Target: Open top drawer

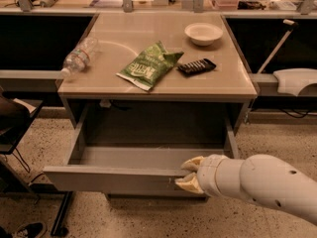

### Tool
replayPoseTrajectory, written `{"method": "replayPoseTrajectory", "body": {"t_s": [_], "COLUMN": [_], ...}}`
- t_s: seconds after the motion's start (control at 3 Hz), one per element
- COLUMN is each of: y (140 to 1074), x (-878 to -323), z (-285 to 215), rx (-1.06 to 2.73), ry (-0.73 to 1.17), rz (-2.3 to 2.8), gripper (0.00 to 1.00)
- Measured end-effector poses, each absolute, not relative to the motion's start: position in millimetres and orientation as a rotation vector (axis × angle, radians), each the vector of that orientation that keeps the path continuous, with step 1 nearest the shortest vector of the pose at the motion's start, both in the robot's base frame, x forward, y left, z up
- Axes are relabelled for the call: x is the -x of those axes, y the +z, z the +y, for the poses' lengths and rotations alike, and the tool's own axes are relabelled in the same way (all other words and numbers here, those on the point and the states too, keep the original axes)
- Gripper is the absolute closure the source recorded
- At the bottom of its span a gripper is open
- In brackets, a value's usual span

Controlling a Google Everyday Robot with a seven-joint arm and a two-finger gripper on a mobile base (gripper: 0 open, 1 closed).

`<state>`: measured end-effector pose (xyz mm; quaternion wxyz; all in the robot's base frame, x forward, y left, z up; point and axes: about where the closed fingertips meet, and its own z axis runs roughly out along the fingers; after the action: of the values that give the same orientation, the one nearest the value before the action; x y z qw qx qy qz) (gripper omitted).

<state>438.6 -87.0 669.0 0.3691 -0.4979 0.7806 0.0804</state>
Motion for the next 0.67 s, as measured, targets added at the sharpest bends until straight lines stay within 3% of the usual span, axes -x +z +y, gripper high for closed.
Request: {"method": "replayPoseTrajectory", "body": {"t_s": [0.67], "y": [669.0], "x": [-438.6], "z": [-87.0], "rx": [1.278], "ry": [0.206], "rz": [2.004], "gripper": [0.11]}}
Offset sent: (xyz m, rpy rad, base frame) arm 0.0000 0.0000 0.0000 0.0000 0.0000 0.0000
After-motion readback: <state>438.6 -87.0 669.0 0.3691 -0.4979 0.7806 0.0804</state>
